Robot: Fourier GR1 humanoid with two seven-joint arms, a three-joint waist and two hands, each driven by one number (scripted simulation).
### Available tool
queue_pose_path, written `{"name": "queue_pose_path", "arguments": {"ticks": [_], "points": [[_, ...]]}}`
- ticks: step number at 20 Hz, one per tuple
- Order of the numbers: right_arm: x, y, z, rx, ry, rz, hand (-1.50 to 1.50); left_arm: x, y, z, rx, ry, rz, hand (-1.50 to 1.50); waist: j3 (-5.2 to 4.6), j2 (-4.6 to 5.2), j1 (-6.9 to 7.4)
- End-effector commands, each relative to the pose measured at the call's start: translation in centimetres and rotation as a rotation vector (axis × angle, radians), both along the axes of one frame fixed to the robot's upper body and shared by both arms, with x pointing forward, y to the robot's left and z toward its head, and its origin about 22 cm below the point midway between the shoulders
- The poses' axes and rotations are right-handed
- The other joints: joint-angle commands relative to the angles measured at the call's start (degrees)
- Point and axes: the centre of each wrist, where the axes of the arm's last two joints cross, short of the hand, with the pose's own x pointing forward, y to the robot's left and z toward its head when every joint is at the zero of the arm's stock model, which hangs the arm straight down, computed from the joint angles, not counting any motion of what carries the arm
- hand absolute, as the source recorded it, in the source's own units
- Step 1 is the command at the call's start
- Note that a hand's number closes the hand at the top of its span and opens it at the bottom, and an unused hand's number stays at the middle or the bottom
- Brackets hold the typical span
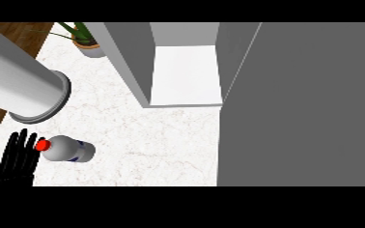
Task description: Pick up the bottled water, place it into the cabinet and close the cabinet
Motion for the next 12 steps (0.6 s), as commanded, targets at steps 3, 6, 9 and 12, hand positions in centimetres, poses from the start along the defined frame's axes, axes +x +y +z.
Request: {"name": "queue_pose_path", "arguments": {"ticks": [3, 6, 9, 12], "points": [[-1.0, 0.5, 4.5, -0.006, -0.077, 0.005, -1.5, 1.3, 0.0, -3.5, -0.005, 0.011, 0.013, -1.5, -0.02, 0.05, 0.18], [-1.6, -0.4, 3.3, 0.016, -0.059, 0.003, -1.5, 2.6, 0.8, -4.4, 0.007, 0.024, 0.033, -1.5, 0.01, 0.01, -0.08], [-1.7, -0.1, 3.6, 0.014, -0.069, 0.002, -1.5, 1.7, -0.2, -6.5, -0.001, 0.009, 0.03, -1.5, 0.0, 0.04, 0.28], [-1.3, -0.4, 2.3, -0.011, -0.063, 0.004, -1.5, 4.4, -0.1, -6.8, 0.0, 0.022, 0.057, -1.5, 0.03, 0.12, 0.47]]}}
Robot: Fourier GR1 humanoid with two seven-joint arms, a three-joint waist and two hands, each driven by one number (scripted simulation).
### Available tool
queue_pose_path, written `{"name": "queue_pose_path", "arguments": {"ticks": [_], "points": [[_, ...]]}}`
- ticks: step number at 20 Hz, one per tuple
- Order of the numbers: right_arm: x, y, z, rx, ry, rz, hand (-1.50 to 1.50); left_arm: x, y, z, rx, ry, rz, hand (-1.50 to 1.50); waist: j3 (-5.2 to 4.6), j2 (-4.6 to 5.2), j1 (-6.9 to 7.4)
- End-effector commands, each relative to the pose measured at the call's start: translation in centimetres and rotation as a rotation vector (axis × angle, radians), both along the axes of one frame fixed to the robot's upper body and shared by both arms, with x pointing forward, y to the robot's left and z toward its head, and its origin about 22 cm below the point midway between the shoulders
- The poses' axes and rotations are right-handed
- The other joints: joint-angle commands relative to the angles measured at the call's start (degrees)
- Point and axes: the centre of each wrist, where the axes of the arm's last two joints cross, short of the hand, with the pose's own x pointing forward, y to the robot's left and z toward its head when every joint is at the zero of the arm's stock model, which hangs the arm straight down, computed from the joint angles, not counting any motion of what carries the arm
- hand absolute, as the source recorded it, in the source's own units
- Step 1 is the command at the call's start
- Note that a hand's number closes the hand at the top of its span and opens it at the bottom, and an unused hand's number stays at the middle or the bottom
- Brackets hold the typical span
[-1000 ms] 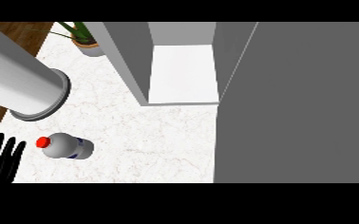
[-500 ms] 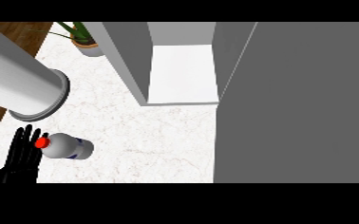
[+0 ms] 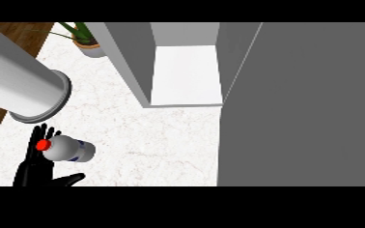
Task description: Pick up the bottled water, place it into the cabinet and close the cabinet
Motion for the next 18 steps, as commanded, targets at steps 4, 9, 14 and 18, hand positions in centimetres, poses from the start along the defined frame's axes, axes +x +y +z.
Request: {"name": "queue_pose_path", "arguments": {"ticks": [4, 9, 14, 18], "points": [[0.2, 0.3, 3.2, 0.008, -0.064, -0.008, -1.5, 1.5, 0.5, -2.1, 0.023, 0.0, -0.003, -1.5, 0.01, 0.15, 0.5], [0.1, 0.3, 4.0, 0.014, -0.084, 0.001, -1.5, 2.2, 0.8, -2.9, -0.066, -0.029, -0.002, -1.5, -0.04, 0.29, 0.52], [-0.4, -0.2, 3.4, 0.002, -0.067, -0.011, -1.5, 2.5, -2.0, -4.5, -0.195, -0.063, -0.064, -1.5, 0.01, 0.12, 0.47], [0.0, -0.2, 2.7, 0.0, -0.073, -0.025, -1.5, 2.7, 0.0, -4.1, -0.214, -0.097, -0.065, -1.5, 0.01, 0.15, 0.67]]}}
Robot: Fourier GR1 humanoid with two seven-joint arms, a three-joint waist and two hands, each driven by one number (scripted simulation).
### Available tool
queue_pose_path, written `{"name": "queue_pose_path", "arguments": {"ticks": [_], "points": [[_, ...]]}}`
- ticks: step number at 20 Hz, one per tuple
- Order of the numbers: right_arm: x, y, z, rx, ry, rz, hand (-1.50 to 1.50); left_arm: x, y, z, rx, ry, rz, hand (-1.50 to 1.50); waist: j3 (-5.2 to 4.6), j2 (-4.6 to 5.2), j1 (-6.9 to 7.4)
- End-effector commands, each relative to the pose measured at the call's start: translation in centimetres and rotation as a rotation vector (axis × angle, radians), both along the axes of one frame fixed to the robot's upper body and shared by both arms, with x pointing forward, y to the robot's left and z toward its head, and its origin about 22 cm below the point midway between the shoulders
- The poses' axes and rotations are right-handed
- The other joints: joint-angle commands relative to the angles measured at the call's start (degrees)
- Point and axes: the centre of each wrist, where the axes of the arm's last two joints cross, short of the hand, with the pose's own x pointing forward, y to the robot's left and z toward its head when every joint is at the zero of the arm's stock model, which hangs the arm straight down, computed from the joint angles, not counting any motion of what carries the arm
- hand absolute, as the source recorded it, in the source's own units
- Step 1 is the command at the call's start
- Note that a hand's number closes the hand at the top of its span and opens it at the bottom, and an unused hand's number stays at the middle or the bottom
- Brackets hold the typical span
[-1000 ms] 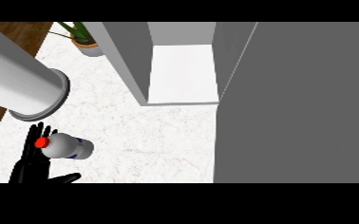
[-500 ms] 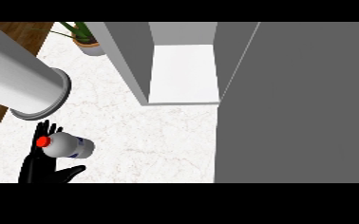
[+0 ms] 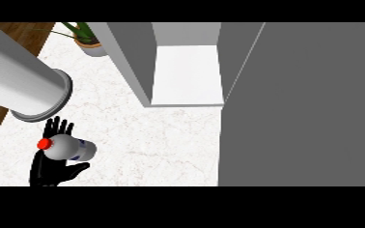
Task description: Pick up the bottled water, place it into the cabinet and close the cabinet
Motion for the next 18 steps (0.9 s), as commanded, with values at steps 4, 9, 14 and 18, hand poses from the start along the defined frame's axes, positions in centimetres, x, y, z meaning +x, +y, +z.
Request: {"name": "queue_pose_path", "arguments": {"ticks": [4, 9, 14, 18], "points": [[0.3, 0.6, 2.8, 0.017, -0.044, 0.011, -1.5, 1.5, -1.2, 0.0, -0.093, -0.075, -0.034, 1.5, 0.06, -0.04, 0.49], [0.0, -0.1, 2.5, 0.012, -0.044, 0.027, -1.5, 0.1, -1.4, -0.7, -0.081, -0.106, -0.003, 1.5, 0.09, -0.17, 0.57], [-0.1, 0.0, 2.3, 0.007, -0.075, 0.015, -1.5, 2.4, -2.3, 0.3, -0.026, -0.195, 0.044, 1.5, 0.03, -0.05, 0.21], [-0.5, -0.4, 2.8, 0.011, -0.061, 0.026, -1.5, 4.3, -5.8, 0.6, -0.026, -0.192, -0.003, 1.5, 0.07, -0.12, 0.01]]}}
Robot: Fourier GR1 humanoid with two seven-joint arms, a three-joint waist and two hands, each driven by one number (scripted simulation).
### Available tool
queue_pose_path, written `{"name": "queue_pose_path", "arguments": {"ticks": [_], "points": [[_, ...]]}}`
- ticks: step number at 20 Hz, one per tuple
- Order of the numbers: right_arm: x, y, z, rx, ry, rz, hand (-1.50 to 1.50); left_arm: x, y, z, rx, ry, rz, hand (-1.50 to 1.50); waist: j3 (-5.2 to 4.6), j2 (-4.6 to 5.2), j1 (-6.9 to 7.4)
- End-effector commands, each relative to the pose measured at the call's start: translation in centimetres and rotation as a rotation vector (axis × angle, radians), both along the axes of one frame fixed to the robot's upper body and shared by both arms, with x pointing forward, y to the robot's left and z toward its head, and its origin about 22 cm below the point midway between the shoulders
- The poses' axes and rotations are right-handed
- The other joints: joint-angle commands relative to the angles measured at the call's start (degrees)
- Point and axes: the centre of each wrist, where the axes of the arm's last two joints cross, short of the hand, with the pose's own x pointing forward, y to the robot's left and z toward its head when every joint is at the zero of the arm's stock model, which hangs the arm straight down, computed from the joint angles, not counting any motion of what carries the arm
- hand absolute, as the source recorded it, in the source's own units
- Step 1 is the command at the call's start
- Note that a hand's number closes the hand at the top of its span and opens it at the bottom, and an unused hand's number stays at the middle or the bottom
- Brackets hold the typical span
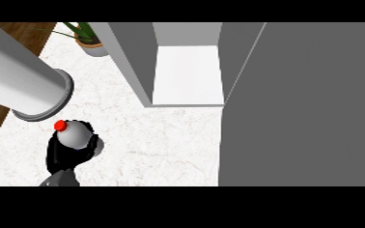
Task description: Pick up the bottled water, place it into the cabinet and close the cabinet
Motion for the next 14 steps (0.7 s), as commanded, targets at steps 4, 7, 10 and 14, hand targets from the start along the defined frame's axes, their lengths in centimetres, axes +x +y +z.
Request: {"name": "queue_pose_path", "arguments": {"ticks": [4, 7, 10, 14], "points": [[0.5, 0.7, 2.5, 0.034, -0.067, 0.037, -1.5, 3.3, -7.3, 0.6, -0.007, -0.099, -0.095, 1.5, -0.02, 0.06, -0.21], [0.7, 1.2, 3.0, 0.047, -0.071, 0.024, -1.5, 5.0, -8.3, 2.3, 0.023, -0.098, -0.124, 1.5, 0.02, 0.02, 0.24], [0.8, 1.2, 2.6, 0.035, -0.064, -0.005, -1.5, 4.5, -9.2, 3.7, 0.022, -0.123, -0.17, 1.5, 0.08, -0.26, 0.94], [0.7, 0.8, 1.9, 0.045, -0.078, -0.009, -1.5, 3.6, -11.4, 4.4, 0.018, -0.143, -0.247, 1.5, 0.07, -0.31, 0.65]]}}
